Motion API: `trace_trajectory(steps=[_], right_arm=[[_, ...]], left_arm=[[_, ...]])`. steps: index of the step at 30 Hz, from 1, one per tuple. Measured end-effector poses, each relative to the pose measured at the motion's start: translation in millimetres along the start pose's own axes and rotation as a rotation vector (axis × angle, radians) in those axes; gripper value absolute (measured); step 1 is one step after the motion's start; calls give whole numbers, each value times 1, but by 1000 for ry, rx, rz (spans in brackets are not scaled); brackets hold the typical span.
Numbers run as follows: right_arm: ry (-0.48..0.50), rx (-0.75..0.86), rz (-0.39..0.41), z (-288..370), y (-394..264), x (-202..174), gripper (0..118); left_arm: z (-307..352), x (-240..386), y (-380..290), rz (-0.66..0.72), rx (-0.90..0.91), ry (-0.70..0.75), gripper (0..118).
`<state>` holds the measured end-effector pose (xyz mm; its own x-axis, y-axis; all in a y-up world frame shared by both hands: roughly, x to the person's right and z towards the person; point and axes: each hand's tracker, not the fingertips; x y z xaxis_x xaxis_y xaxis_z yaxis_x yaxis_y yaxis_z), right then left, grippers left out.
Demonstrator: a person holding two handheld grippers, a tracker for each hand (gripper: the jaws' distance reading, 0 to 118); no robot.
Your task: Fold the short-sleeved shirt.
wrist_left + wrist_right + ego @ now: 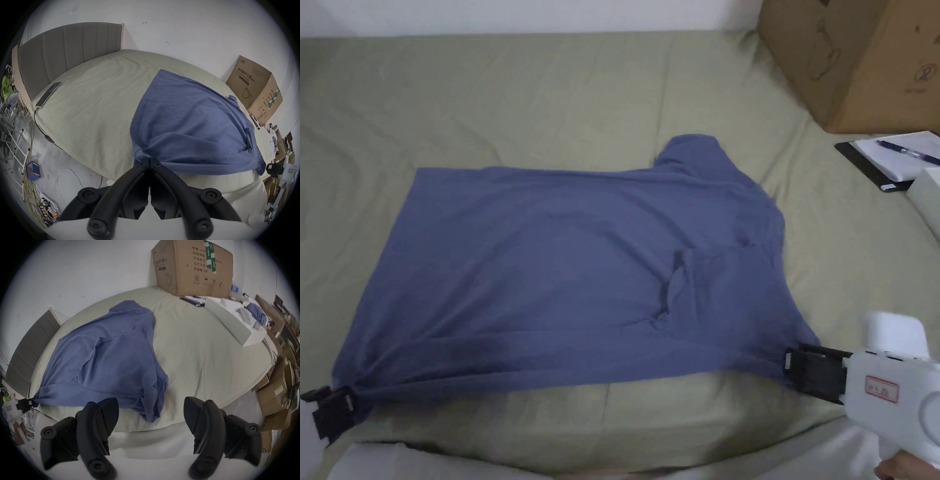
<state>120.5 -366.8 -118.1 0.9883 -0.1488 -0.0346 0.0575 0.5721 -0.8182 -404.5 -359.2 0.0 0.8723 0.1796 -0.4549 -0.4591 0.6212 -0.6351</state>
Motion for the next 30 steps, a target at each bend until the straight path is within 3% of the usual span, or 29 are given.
trace_trajectory(steps=[1, 2, 3, 4, 5, 11, 18, 24, 30], right_arm=[[10, -23, -11, -4, 1, 1, 82], [16, -24, -18, -7, 1, 1, 64], [24, -18, -16, -8, 0, 1, 41], [28, -24, -10, -12, 1, 2, 9], [18, -32, -4, -15, 1, 0, 3], [46, 26, 31, -4, 5, 4, 0], [87, 65, -33, 12, 23, 9, 0], [75, 122, -37, 4, 70, 4, 0], [40, 83, -78, -51, 123, -6, 0]], left_arm=[[-2, 1, -1, -2, -1, 2, 0], [-4, 3, -2, -2, -11, 9, 0], [-5, 3, -2, -4, -17, 14, 0], [-6, 4, -4, -5, -15, 18, 0], [-5, 4, -5, -7, -17, 16, 0], [2, 0, 2, 1, -5, 14, 0], [8, 6, 18, -38, 10, 16, 0], [-7, 16, 77, -91, 47, 32, 0], [-66, 36, 147, -136, 32, 28, 0]])
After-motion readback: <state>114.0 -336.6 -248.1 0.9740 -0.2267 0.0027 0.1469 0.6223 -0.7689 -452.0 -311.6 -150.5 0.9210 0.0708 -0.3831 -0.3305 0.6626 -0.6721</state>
